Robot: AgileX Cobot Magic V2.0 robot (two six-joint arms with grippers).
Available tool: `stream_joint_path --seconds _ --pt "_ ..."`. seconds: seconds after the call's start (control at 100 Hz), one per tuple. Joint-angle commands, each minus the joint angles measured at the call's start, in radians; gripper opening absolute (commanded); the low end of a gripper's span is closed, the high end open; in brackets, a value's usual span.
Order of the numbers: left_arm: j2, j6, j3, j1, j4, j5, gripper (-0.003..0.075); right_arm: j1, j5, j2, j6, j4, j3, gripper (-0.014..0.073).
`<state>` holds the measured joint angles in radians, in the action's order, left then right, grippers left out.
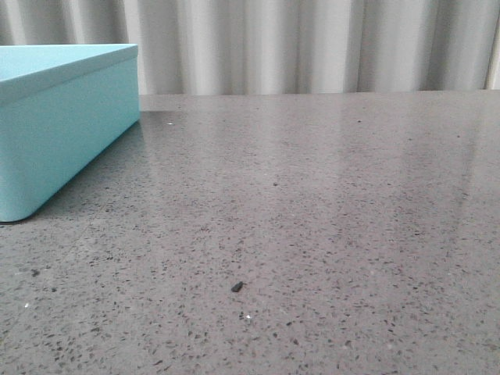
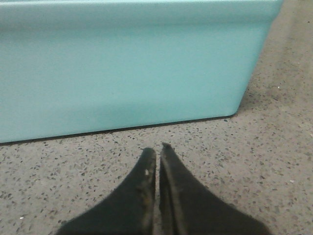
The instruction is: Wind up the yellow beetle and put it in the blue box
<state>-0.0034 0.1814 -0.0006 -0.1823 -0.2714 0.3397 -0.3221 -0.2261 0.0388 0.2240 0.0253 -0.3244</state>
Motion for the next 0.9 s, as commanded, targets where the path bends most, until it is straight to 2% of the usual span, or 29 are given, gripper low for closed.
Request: stream_joint_path --seconds 0.0,0.33,0.71,0.89 --pt "-0.03 -0.013 0.026 0.001 -0.018 -0.039 -0.0021 0.013 0.053 0.012 0.01 0.007 -0.004 -0.0069" --pt "-0.03 -0.013 0.026 0.001 -0.018 -0.039 -0.0021 0.101 0.083 0.011 -0.004 0.007 0.213 -0.0069" --pt "-0.03 -0.013 0.026 0.001 -0.018 -0.039 -0.0021 0.234 0.094 0.011 -0.004 0.007 0.279 -0.0069" --pt "-0.03 -0.013 0.026 0.001 -0.018 -0.039 -0.0021 0.29 0.161 0.011 -0.004 0.007 0.336 -0.0069"
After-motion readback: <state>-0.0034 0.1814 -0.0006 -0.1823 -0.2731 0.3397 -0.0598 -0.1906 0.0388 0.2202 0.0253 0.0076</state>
